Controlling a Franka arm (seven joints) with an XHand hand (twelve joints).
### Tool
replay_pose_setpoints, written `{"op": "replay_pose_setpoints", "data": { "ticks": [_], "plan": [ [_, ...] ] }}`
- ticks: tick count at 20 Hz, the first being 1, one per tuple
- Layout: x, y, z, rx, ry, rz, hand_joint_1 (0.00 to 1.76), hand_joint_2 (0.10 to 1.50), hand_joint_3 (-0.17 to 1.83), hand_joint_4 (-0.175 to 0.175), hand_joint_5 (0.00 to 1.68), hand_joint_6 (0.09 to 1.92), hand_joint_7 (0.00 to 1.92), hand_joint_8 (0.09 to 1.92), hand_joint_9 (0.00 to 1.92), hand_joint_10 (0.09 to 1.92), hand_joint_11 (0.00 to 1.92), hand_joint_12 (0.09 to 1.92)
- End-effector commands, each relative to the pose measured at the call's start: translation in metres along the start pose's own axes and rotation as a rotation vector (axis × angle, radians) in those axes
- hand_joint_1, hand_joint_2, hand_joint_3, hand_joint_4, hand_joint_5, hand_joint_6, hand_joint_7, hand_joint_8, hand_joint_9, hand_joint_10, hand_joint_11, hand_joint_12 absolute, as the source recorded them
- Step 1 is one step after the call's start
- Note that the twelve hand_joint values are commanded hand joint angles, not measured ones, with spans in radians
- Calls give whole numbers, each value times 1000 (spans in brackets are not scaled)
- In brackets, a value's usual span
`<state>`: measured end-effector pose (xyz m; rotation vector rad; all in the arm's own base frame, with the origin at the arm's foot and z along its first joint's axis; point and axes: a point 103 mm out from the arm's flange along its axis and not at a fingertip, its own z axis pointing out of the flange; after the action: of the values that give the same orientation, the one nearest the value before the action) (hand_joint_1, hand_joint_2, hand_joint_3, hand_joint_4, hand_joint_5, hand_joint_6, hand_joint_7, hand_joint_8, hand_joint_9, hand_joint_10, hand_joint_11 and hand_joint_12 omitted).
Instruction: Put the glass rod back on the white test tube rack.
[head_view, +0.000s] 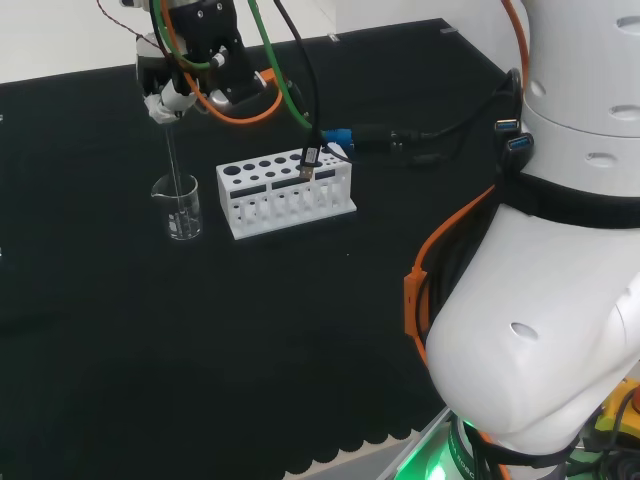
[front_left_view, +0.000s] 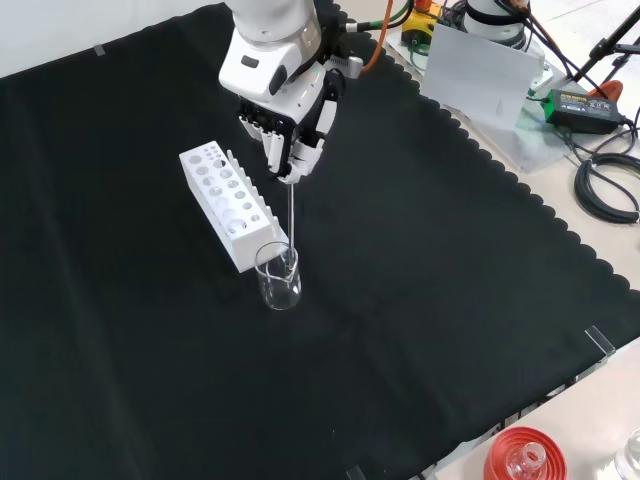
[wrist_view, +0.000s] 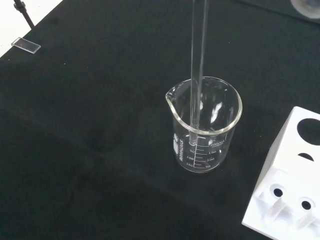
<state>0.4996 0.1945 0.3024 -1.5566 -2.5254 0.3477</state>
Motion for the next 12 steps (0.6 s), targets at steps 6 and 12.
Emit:
{"op": "replay_pose_setpoints", "data": {
  "ticks": [6, 12],
  "plan": [
    [3, 1, 0, 6, -1, 11, 1181, 1192, -175, -175, 999, 1010, 1561, 576, 1800, 279, 1630, 576],
    [2, 2, -5, -2, 18, 24, 1181, 1192, -175, -175, 999, 1010, 1561, 575, 1800, 278, 1630, 577]
  ]
}}
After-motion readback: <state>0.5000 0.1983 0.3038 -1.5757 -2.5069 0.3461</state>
